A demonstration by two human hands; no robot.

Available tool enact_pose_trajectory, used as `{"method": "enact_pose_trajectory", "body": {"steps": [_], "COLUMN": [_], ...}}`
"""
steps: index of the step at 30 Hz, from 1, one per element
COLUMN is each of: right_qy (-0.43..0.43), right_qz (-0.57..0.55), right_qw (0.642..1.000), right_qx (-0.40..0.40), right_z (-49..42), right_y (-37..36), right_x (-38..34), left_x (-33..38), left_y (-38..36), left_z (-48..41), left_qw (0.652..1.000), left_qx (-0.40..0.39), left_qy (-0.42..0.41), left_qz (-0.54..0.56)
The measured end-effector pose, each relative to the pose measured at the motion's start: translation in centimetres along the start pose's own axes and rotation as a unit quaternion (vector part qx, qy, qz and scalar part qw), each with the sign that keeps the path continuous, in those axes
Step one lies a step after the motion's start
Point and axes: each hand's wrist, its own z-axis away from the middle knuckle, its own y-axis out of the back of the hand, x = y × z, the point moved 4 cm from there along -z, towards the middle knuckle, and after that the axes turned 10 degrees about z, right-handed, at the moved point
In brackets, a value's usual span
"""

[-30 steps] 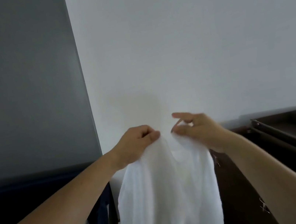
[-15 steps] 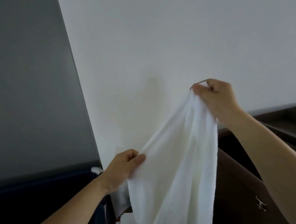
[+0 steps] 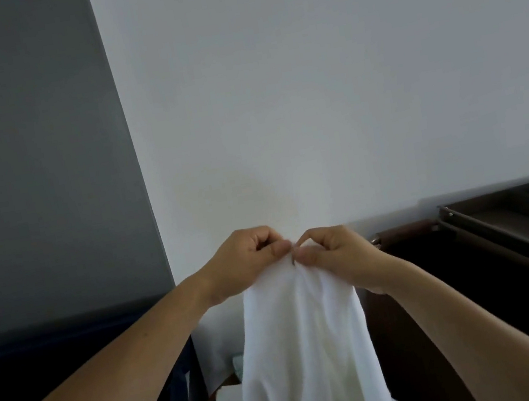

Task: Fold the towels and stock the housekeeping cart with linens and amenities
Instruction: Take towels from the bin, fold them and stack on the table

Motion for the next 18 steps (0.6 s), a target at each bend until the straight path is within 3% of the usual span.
{"method": "enact_pose_trajectory", "body": {"steps": [3,8,11,14,18], "right_qy": [0.018,0.069,0.077,0.034,-0.040], "right_qz": [0.056,-0.049,-0.101,-0.048,0.072], "right_qw": [0.994,0.957,0.931,0.947,0.984], "right_qx": [0.092,0.277,0.343,0.316,0.156], "right_z": [-0.8,-2.4,-2.7,-2.9,-2.4], "right_y": [1.6,6.4,8.9,9.4,5.9], "right_x": [-0.5,-2.9,-3.5,-2.5,-0.2], "left_x": [-3.5,-7.2,-7.2,-5.2,0.9], "left_y": [0.1,0.1,1.1,2.6,4.0], "left_z": [1.4,3.9,4.3,3.6,1.5], "left_qw": [0.997,0.988,0.987,0.989,0.994], "left_qx": [0.004,-0.027,-0.010,0.042,0.078], "left_qy": [0.071,0.121,0.135,0.102,0.003], "left_qz": [0.042,0.093,0.081,0.103,0.071]}}
